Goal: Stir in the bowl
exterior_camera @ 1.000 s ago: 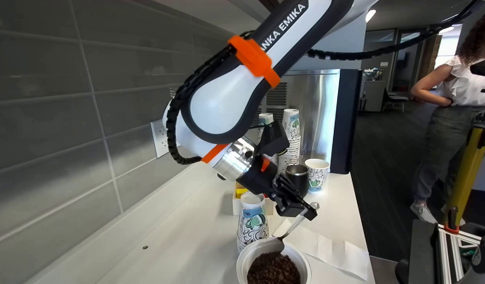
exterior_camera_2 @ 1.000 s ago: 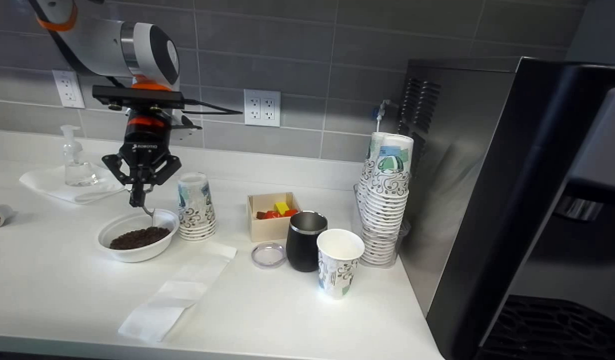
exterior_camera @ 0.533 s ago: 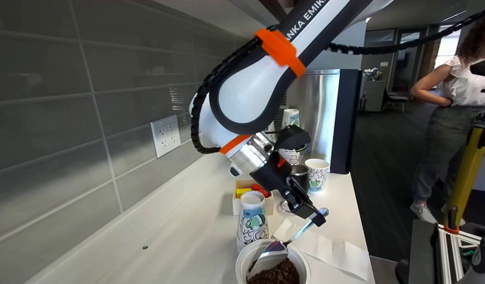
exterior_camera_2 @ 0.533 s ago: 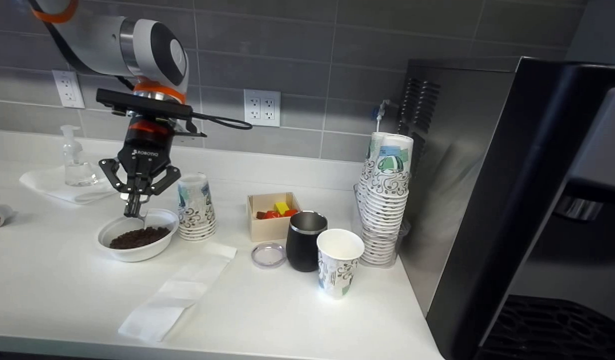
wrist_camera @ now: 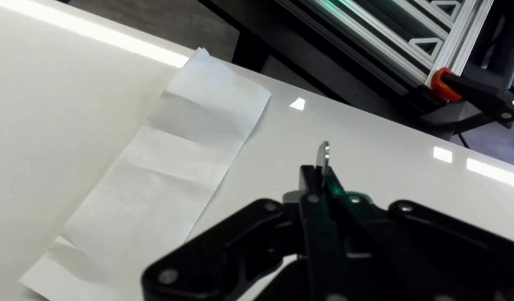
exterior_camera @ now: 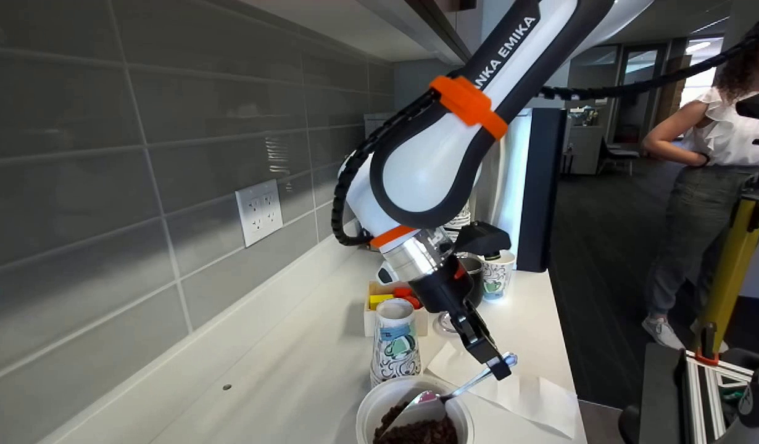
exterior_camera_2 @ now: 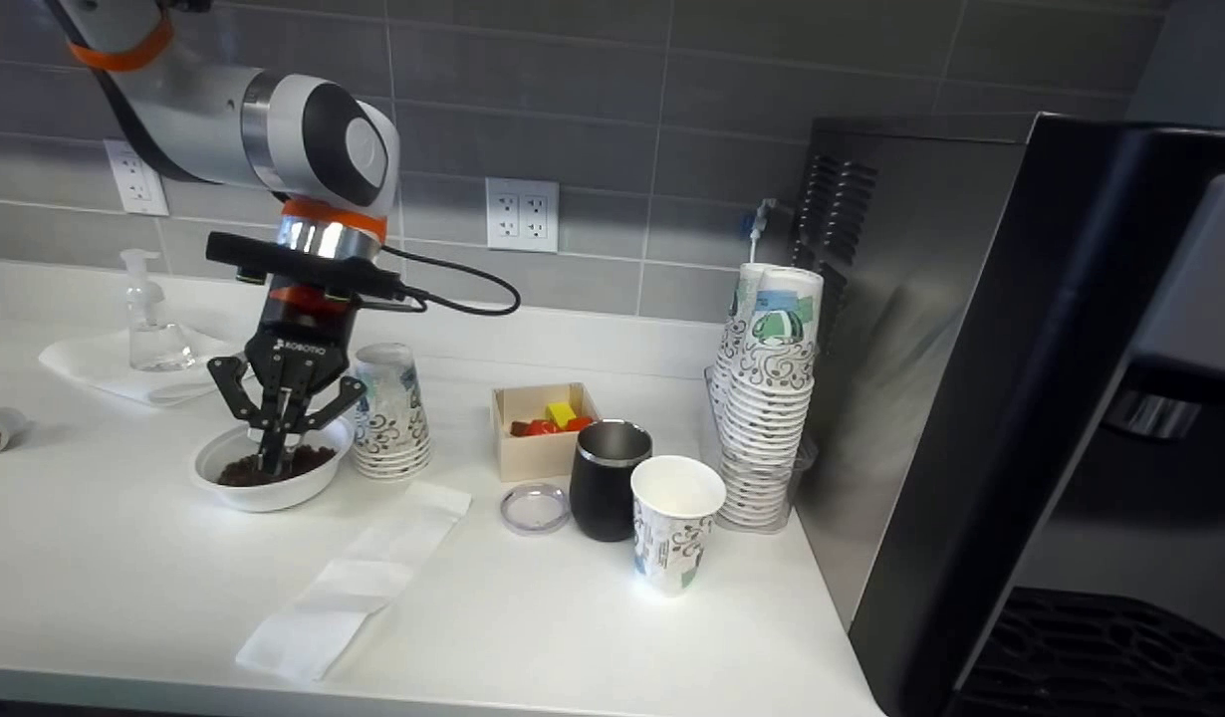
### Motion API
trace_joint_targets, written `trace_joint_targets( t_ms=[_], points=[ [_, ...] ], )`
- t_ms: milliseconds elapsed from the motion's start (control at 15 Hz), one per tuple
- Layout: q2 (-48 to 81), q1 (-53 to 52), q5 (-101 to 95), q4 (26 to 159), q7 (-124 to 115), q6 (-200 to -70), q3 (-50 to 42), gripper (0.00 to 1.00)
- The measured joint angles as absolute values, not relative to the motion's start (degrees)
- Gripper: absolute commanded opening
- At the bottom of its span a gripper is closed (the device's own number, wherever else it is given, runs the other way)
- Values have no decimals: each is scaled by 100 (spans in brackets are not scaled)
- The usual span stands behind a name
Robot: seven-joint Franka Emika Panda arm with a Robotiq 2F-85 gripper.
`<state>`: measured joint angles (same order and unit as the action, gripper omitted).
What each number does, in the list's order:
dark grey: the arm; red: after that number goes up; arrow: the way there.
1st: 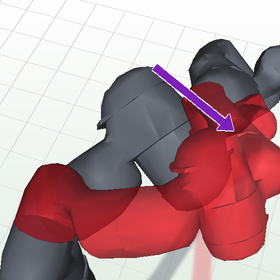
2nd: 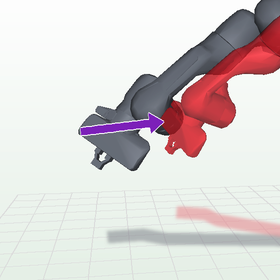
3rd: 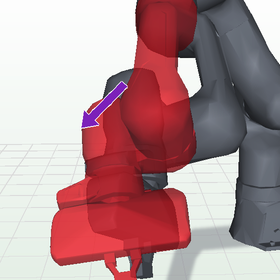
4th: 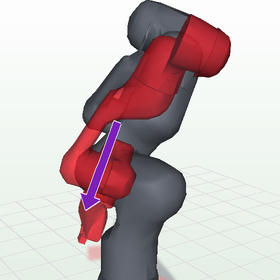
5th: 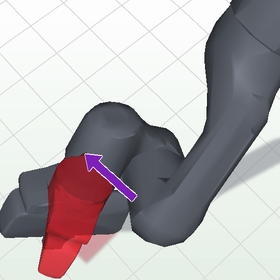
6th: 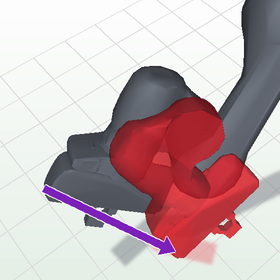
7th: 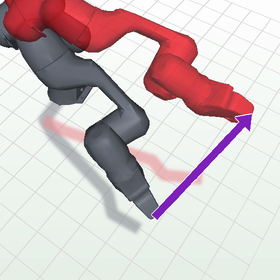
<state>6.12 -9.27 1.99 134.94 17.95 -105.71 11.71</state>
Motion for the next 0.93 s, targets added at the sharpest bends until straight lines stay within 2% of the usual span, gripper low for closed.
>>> trace_joint_targets(
  t_ms=[133,200,267,333,733,933],
  points=[
    [553,-902,291,13631,1911,-10818,1142,1],
    [528,-896,325,13691,1959,-10913,1131,29],
    [510,-891,347,13737,2004,-10980,1120,30],
    [491,-886,363,13778,2045,-11037,1114,35],
    [395,-880,385,13876,2146,-11137,1112,81],
    [355,-880,386,13877,2150,-11137,1112,100]
  ],
)
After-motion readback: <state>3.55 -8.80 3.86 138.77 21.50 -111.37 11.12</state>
